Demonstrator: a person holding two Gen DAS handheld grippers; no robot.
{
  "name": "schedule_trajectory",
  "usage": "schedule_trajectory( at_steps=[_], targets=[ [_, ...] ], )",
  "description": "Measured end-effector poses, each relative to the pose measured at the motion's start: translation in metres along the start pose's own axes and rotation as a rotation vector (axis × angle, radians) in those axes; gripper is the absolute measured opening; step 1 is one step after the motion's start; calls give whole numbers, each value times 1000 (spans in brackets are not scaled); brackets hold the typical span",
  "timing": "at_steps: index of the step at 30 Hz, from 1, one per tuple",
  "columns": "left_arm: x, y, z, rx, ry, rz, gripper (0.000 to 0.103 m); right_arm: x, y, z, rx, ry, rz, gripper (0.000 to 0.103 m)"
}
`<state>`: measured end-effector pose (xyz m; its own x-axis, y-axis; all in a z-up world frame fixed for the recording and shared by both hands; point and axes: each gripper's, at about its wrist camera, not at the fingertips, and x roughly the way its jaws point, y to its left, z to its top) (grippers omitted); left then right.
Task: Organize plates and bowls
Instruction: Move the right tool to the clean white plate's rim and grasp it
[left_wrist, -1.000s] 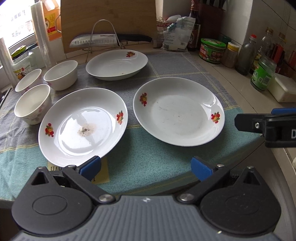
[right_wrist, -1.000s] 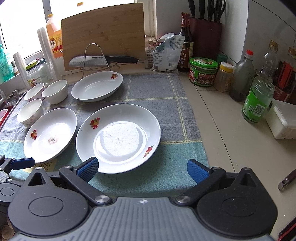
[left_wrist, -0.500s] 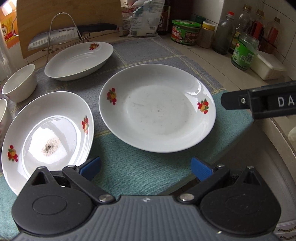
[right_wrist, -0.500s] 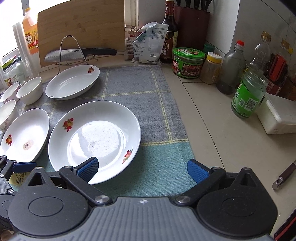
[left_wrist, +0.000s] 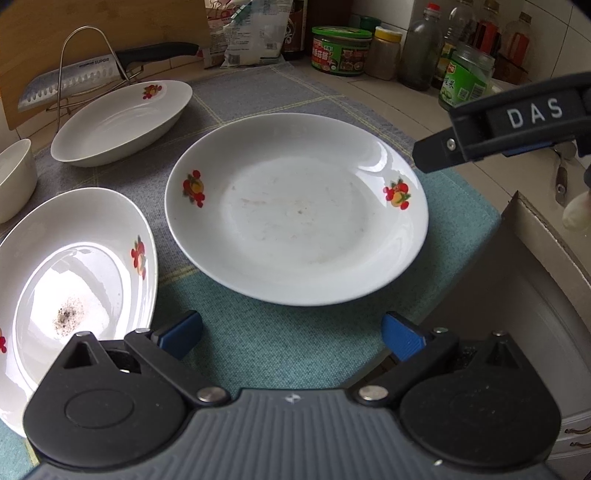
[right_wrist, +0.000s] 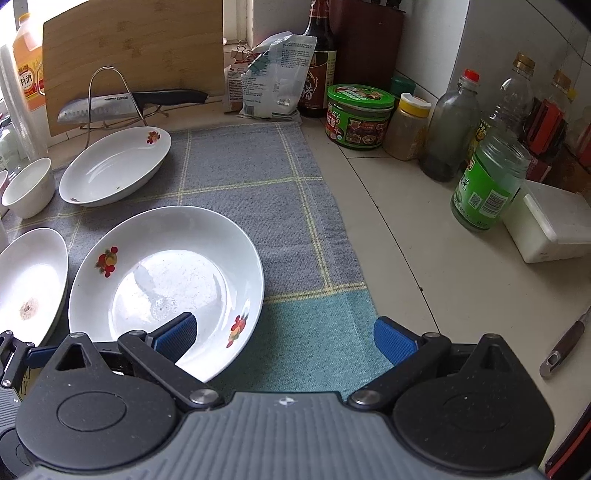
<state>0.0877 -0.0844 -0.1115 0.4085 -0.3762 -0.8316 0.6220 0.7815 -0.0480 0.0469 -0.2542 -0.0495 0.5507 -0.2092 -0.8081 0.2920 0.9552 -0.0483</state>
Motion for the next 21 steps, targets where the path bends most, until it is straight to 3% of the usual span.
schedule_trajectory(
  at_steps=[9,15,21],
  targets=[
    [6,-6,4,-48,-21,70,102,18,-7,16,-70,-8,70,103],
    [9,-12,7,-93,-31,133,103,42,-18,32,-128,6,196,103],
    [14,-16,11,-100,-40,142,103,65,-19,41,-198,30,323,103]
  ],
)
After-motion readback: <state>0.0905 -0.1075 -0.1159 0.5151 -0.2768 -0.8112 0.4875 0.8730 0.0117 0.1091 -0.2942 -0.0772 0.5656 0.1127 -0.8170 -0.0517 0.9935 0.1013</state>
